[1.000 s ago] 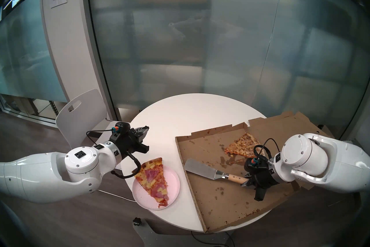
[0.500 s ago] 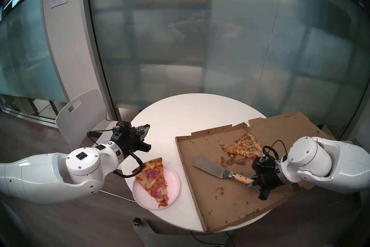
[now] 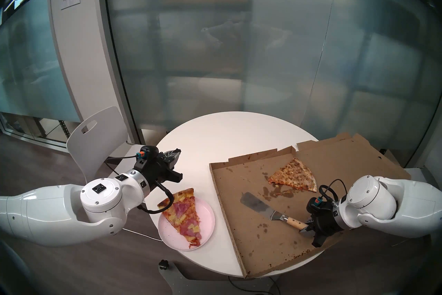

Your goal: Put pizza slice onto the plate

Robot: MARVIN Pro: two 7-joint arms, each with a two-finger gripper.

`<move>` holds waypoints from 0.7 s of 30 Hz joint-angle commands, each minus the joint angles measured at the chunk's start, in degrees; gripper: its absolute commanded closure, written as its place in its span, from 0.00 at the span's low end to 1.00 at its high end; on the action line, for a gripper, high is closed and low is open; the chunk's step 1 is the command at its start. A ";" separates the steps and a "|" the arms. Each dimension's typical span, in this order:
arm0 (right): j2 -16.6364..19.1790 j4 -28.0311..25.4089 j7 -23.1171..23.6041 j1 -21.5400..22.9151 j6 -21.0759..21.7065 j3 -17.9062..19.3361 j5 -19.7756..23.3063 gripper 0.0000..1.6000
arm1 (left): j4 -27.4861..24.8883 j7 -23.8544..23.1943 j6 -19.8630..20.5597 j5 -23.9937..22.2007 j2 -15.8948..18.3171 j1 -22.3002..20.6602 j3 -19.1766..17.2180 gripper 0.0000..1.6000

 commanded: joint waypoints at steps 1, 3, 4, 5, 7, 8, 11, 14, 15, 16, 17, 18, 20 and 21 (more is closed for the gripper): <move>0.66 0.42 -2.22 -3.08 -2.87 1.59 2.35 1.00 | -0.90 0.31 -0.63 0.29 -0.25 -0.44 -0.48 1.00; 0.70 0.52 -2.83 -3.89 -3.84 2.11 3.01 1.00 | -0.87 0.52 -0.61 0.32 -0.25 -0.50 -0.48 1.00; 0.71 0.54 -3.04 -4.13 -4.12 2.26 3.17 1.00 | -0.83 0.57 -0.60 0.33 -0.25 -0.52 -0.48 1.00; 0.73 0.57 -3.27 -4.50 -4.49 2.52 3.45 1.00 | -0.80 0.66 -0.59 0.35 -0.24 -0.56 -0.50 1.00; 0.76 0.62 -3.84 -5.30 -5.41 3.12 4.05 1.00 | -0.80 0.81 -0.59 0.36 -0.20 -0.63 -0.54 1.00; 0.77 0.64 -4.05 -5.62 -5.74 3.37 4.31 1.00 | -0.81 0.86 -0.59 0.36 -0.18 -0.66 -0.55 1.00; 0.81 0.64 -4.82 -6.66 -6.80 4.12 4.86 1.00 | -0.88 0.97 -0.55 0.38 -0.12 -0.74 -0.59 1.00; 0.84 0.62 -5.52 -7.63 -7.71 5.09 5.47 1.00 | -0.88 0.97 -0.49 0.40 -0.11 -0.83 -0.62 1.00; 0.85 0.61 -5.73 -7.91 -7.94 5.42 5.59 1.00 | -0.85 0.95 -0.47 0.40 -0.14 -0.85 -0.62 1.00; 0.86 0.64 -5.93 -8.22 -8.14 5.71 5.73 1.00 | -0.81 0.95 -0.46 0.41 -0.18 -0.88 -0.62 1.00; 0.87 0.63 -6.15 -8.57 -8.38 6.07 5.86 1.00 | -0.76 0.94 -0.44 0.43 -0.25 -0.91 -0.62 1.00; 0.88 0.59 -6.34 -8.88 -8.57 6.40 6.00 1.00 | -0.72 0.94 -0.42 0.44 -0.30 -0.94 -0.62 1.00; 0.89 0.45 -6.66 -9.42 -8.85 7.05 6.24 0.75 | -0.61 0.95 -0.35 0.47 -0.50 -1.04 -0.64 0.97; 0.90 0.38 -6.85 -9.75 -8.97 7.40 6.33 0.66 | -0.56 0.90 -0.32 0.50 -0.57 -1.09 -0.63 0.93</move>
